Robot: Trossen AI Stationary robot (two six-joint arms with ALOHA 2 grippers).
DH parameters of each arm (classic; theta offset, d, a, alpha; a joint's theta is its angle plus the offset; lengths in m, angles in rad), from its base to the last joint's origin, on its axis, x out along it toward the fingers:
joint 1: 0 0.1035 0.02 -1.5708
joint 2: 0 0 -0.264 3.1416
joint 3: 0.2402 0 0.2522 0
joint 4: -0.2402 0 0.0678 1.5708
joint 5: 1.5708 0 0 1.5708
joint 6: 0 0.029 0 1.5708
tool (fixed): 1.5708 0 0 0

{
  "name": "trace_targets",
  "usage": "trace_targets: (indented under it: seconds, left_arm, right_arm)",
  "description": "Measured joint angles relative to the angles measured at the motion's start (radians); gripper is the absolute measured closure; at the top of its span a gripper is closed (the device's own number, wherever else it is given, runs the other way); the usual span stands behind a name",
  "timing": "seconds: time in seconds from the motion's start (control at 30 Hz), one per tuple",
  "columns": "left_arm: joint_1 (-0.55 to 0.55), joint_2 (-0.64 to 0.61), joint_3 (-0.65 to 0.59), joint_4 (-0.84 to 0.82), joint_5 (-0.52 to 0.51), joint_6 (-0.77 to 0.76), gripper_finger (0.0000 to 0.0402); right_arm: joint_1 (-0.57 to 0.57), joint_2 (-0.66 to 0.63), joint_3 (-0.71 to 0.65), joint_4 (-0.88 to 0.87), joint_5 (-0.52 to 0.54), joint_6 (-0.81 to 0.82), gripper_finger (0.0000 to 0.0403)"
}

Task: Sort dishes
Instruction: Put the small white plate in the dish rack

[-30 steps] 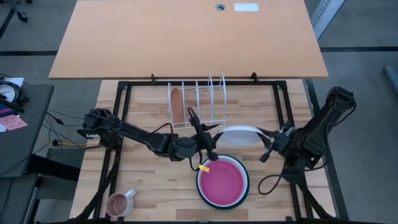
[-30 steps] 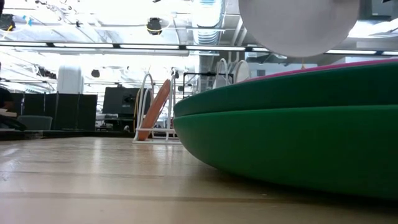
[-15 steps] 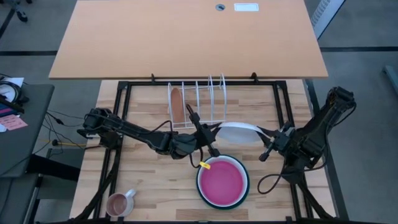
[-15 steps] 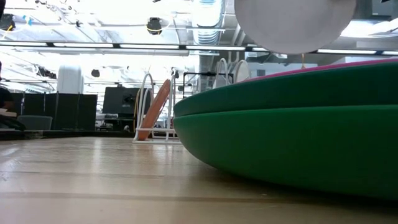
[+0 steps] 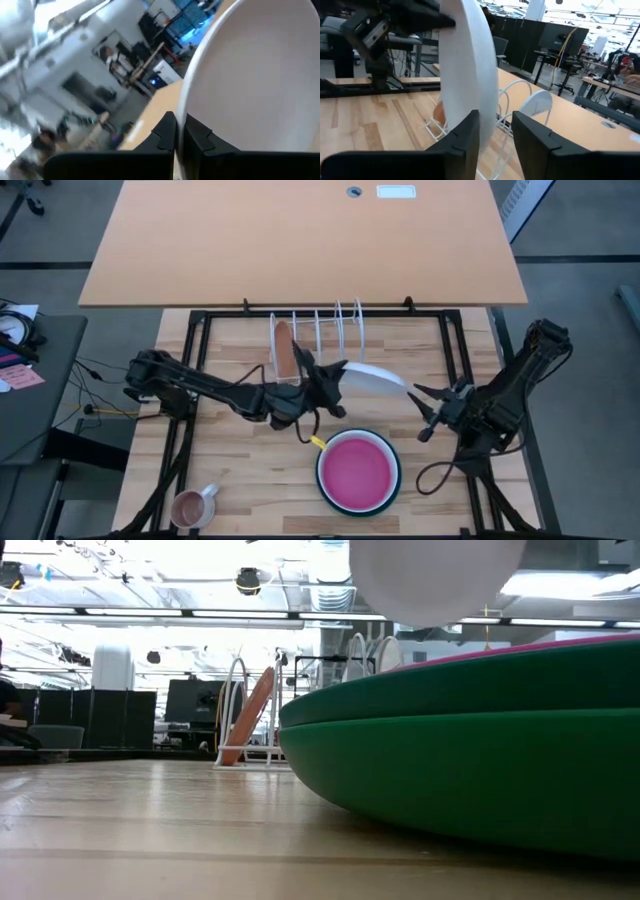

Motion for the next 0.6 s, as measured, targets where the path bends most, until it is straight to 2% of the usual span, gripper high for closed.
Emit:
trace_targets:
  seconds: [0.17,0.3,0.37,0.5,0.6]
  left_arm:
    - [-0.005,-0.063,0.000,-0.002,0.019,0.309,0.0401]
    - [-0.005,-0.114,0.000,-0.009,0.051,0.423,0.0401]
    - [0.000,-0.142,0.000,-0.045,0.113,0.444,0.0401]
    - [0.036,-0.196,0.000,-0.167,0.323,0.485,0.0401]
    - [0.072,-0.231,0.000,-0.249,0.395,0.589,0.0401]
  right_arm:
    - [0.000,-0.002,0.000,0.000,0.005,0.000,0.0268]
    - [0.000,-0.002,0.000,0.000,0.004,0.006,0.0266]
    - [0.000,-0.002,0.000,0.000,0.004,0.008,0.0266]
    - [0.000,-0.002,0.000,0.001,0.004,0.019,0.0266]
    - [0.000,-0.002,0.000,0.000,0.003,0.026,0.0266]
